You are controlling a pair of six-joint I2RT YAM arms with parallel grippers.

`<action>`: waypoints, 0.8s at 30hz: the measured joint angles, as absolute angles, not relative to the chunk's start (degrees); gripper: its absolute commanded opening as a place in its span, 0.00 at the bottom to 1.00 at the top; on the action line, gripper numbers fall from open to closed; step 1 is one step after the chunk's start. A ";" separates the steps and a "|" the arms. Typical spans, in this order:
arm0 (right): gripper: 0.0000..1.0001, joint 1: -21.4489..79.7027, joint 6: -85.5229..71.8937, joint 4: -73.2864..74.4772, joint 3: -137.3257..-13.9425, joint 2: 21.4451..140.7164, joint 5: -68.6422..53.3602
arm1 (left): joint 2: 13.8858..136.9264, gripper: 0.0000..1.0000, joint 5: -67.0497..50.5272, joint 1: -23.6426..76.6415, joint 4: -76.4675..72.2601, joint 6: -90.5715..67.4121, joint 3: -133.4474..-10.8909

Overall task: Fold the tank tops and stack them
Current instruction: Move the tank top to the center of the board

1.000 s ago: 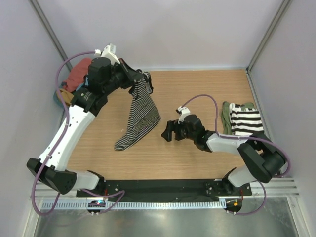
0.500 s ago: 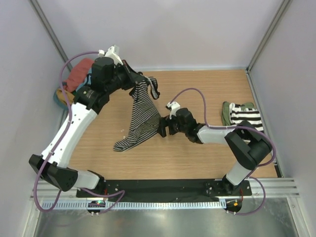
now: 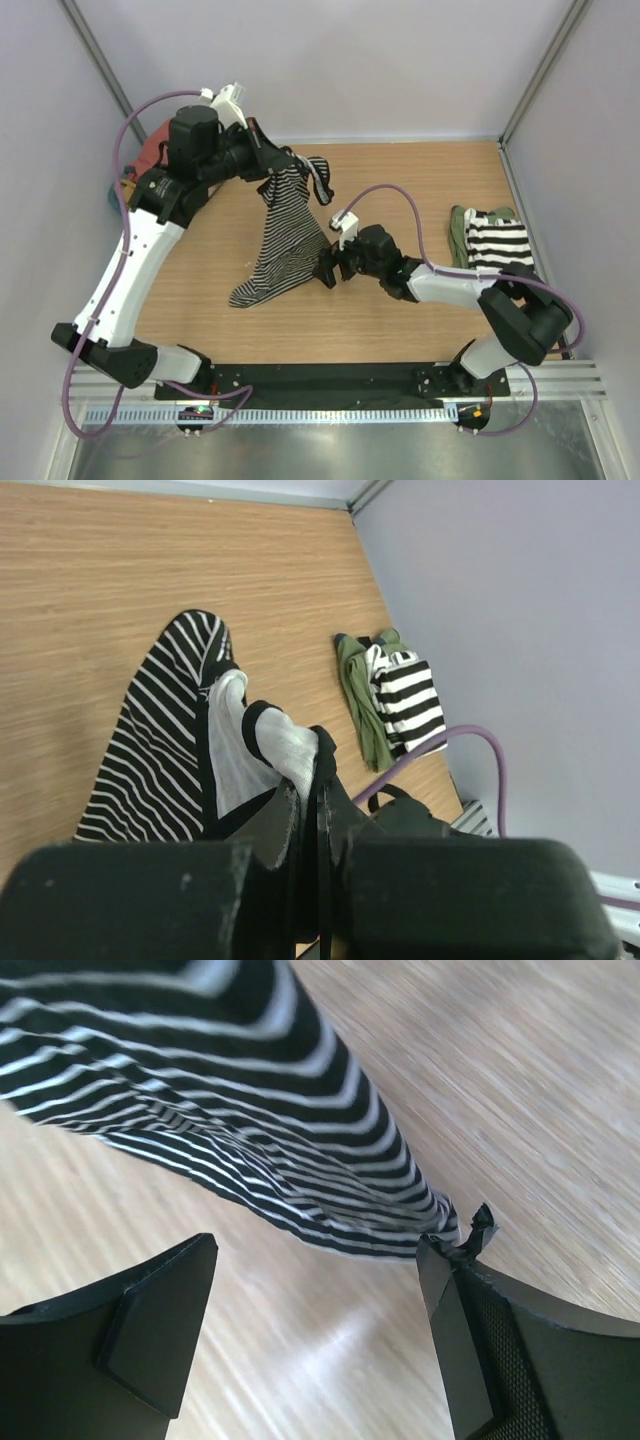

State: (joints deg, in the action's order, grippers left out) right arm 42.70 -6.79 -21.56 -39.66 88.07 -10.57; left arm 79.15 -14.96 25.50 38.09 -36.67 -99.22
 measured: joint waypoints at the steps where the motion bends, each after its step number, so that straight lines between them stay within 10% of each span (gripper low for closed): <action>1: 0.88 43.11 -6.66 -21.54 -39.18 86.76 -10.74 | 78.83 0.00 -15.20 25.50 38.94 -36.18 -99.81; 24: 0.95 49.19 -4.58 -19.42 -36.97 76.40 -11.35 | 75.09 0.00 -16.21 25.47 53.36 -30.55 -117.12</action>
